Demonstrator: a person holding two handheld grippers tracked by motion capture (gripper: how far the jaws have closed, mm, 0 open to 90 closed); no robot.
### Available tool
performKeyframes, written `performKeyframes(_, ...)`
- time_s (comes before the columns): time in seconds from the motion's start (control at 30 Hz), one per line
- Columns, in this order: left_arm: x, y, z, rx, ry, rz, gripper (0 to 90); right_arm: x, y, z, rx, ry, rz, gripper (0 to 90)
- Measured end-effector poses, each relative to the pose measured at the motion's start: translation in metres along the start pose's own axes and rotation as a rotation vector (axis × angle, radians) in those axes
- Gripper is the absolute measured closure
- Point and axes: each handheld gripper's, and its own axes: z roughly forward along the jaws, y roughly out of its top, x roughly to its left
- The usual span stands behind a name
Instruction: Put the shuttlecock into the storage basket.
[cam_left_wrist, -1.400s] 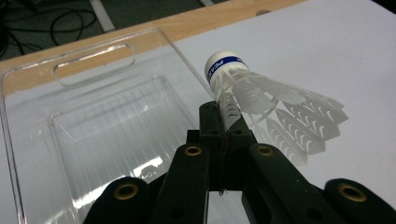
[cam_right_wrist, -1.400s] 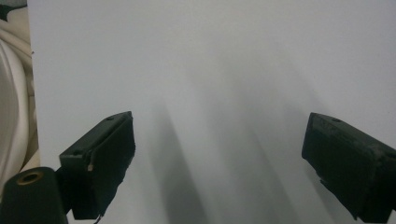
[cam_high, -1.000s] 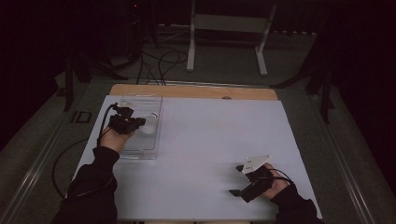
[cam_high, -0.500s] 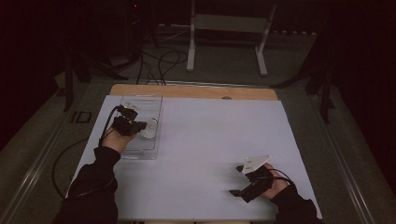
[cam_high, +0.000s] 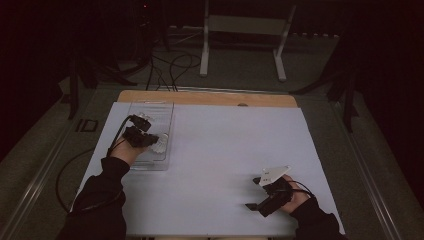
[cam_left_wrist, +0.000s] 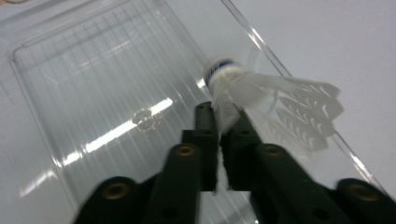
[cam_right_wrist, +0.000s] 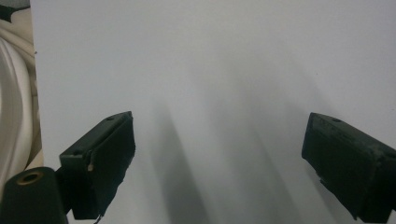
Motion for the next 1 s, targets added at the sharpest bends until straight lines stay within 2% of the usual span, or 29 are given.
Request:
performKeyframes(0.07, -0.003, 0.001, 0.0, 0.011, -0.008, 0.009, 73.2, 0.0, 0.0, 0.0, 0.0, 0.0, 0.001, 9.7)
performKeyframes(0.17, -0.008, 0.002, -0.003, 0.003, 0.01, 0.02, 54.7, 0.0, 0.0, -0.001, -0.002, 0.001, 0.003, 9.7)
performKeyframes(0.2, -0.01, 0.003, -0.005, -0.002, 0.016, 0.02, 51.0, 0.0, 0.0, -0.001, -0.001, 0.002, 0.003, 9.7)
performKeyframes(0.23, -0.011, 0.004, -0.008, -0.011, 0.027, 0.019, 46.3, 0.0, 0.0, -0.001, -0.001, 0.001, 0.002, 9.7)
performKeyframes(0.27, -0.012, 0.005, -0.01, -0.015, 0.026, 0.018, 38.1, 0.0, 0.0, -0.001, 0.0, 0.0, 0.001, 9.7)
performKeyframes(0.37, -0.015, 0.007, -0.017, -0.042, 0.045, 0.008, 24.4, 0.0, 0.0, -0.001, 0.0, 0.002, 0.002, 9.7)
performKeyframes(0.43, -0.014, 0.008, -0.023, -0.068, 0.025, -0.003, 12.1, 0.0, 0.0, -0.001, 0.002, 0.001, 0.003, 9.7)
performKeyframes(0.5, -0.015, 0.008, -0.027, -0.079, 0.018, -0.006, 10.5, 0.0, 0.0, -0.001, 0.002, 0.001, 0.004, 9.7)
performKeyframes(0.57, -0.016, 0.009, -0.03, -0.092, 0.002, 0.003, 3.7, 0.0, 0.0, -0.001, 0.003, 0.0, 0.004, 9.7)
performKeyframes(0.83, -0.025, 0.009, -0.035, -0.124, -0.012, 0.055, 0.3, 0.001, 0.0, 0.0, 0.002, 0.0, 0.001, 9.7)
performKeyframes(1.0, -0.031, 0.007, -0.036, -0.149, -0.058, 0.084, 0.0, 0.001, 0.0, -0.001, 0.002, -0.001, 0.001, 9.7)
